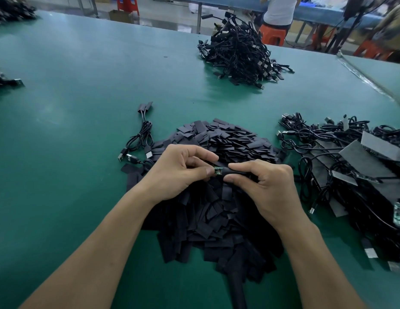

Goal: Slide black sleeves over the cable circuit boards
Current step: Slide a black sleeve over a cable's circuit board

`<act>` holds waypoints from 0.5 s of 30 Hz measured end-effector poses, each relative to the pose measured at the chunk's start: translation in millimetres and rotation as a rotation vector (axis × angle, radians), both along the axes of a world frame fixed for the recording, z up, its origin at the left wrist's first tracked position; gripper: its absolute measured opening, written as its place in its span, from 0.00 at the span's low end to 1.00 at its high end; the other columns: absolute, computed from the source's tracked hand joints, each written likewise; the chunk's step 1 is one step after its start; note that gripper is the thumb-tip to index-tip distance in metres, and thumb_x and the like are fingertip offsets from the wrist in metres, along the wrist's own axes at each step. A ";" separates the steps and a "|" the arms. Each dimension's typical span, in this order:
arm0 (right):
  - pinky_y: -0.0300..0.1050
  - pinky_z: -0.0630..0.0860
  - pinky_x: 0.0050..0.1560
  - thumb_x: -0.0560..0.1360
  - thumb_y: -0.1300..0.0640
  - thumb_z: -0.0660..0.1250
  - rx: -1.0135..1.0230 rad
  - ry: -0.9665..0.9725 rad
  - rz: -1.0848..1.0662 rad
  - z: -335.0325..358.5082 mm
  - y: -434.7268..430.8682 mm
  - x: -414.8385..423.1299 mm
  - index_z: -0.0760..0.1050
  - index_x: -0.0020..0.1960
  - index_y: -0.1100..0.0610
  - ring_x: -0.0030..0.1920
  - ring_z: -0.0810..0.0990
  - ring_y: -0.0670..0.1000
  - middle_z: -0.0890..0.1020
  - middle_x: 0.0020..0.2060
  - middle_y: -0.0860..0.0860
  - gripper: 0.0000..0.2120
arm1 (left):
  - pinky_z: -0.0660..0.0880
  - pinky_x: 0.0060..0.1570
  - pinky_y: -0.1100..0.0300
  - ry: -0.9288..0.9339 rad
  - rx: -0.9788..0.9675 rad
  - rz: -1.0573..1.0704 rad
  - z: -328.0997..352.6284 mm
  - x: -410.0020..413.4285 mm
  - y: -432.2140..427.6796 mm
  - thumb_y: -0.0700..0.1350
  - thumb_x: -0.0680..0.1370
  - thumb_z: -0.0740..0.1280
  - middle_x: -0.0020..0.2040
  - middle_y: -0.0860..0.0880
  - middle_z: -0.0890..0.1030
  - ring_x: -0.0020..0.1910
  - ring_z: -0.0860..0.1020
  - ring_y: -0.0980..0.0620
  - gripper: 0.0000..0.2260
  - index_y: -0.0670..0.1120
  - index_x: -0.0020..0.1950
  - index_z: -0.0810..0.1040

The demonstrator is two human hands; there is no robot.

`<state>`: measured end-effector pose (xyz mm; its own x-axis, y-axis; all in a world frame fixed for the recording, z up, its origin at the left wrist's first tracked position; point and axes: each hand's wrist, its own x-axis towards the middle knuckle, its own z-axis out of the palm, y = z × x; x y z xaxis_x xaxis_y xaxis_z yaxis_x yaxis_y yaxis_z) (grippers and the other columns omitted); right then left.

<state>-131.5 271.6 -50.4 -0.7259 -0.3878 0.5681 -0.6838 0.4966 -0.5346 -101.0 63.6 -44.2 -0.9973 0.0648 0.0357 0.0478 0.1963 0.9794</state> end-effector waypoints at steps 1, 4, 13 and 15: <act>0.32 0.76 0.44 0.68 0.54 0.78 -0.003 0.012 0.009 -0.3 -0.5 0.2 0.85 0.50 0.57 0.39 0.82 0.43 0.86 0.40 0.48 0.13 | 0.79 0.49 0.62 -0.001 0.000 -0.001 0.0 0.0 -0.2 0.34 0.76 0.72 0.40 0.47 0.87 0.40 0.83 0.54 0.10 0.48 0.52 0.83; 0.30 0.74 0.44 0.68 0.54 0.78 -0.002 0.022 0.040 -0.3 -0.8 -0.5 0.85 0.50 0.58 0.39 0.81 0.43 0.84 0.39 0.47 0.13 | 0.79 0.50 0.62 -0.010 -0.005 -0.016 -0.5 -0.3 -0.4 0.33 0.76 0.72 0.40 0.46 0.87 0.40 0.83 0.54 0.10 0.48 0.52 0.83; 0.42 0.78 0.45 0.68 0.56 0.78 0.041 -0.001 0.069 -0.5 -5.0 -0.2 0.85 0.52 0.57 0.42 0.83 0.47 0.85 0.42 0.48 0.13 | 0.77 0.46 0.68 -0.010 -0.032 -0.057 -0.8 -0.5 -1.8 0.32 0.76 0.71 0.39 0.48 0.87 0.39 0.83 0.56 0.11 0.46 0.54 0.83; 0.42 0.78 0.45 0.68 0.56 0.78 0.048 -0.005 0.070 -0.2 -5.1 0.0 0.85 0.52 0.57 0.42 0.82 0.46 0.85 0.42 0.48 0.13 | 0.77 0.47 0.67 -0.008 -0.031 -0.059 -1.0 -0.6 -1.9 0.32 0.76 0.71 0.39 0.48 0.87 0.39 0.83 0.56 0.11 0.46 0.54 0.83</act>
<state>-131.5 266.5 -50.6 -0.6988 -0.4642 0.5442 -0.7151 0.4729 -0.5149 -101.6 61.6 -45.2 -0.9919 0.1249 0.0245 0.0522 0.2241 0.9732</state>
